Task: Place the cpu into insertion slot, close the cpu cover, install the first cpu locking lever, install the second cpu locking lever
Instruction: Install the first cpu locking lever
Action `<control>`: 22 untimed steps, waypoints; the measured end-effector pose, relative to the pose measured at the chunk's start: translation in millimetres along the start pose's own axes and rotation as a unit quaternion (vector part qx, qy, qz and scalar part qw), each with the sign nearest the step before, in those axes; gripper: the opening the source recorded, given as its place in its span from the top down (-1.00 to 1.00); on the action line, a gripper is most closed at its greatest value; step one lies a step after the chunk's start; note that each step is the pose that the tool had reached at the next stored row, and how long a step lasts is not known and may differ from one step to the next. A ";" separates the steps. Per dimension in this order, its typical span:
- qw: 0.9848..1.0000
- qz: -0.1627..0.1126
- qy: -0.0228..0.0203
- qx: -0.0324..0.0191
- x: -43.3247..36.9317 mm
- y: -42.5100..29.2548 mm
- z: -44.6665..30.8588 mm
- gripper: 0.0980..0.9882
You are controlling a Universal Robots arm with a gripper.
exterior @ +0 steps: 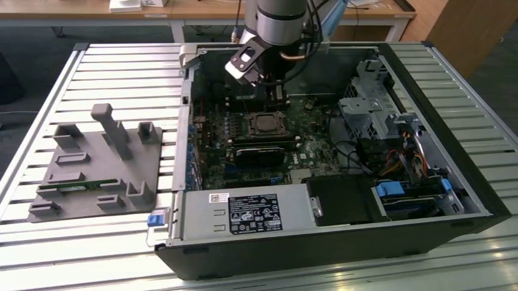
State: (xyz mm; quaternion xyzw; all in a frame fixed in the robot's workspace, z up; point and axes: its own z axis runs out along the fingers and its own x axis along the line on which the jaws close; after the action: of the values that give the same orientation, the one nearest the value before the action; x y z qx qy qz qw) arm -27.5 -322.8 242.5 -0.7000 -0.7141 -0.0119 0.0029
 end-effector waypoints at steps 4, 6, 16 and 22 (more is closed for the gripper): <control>1.000 0.000 0.000 0.000 0.1 0.1 -6.5 0.96; 1.000 0.000 0.000 0.000 0.2 0.1 -9.5 0.96; 1.000 0.000 -0.001 0.000 0.5 0.3 -23.2 0.96; 0.999 -0.033 0.000 0.001 0.5 0.3 -24.3 0.96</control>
State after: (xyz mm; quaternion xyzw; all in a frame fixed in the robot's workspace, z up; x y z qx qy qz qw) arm -27.5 -322.8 266.8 -0.6764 -0.7365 -0.0114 0.0030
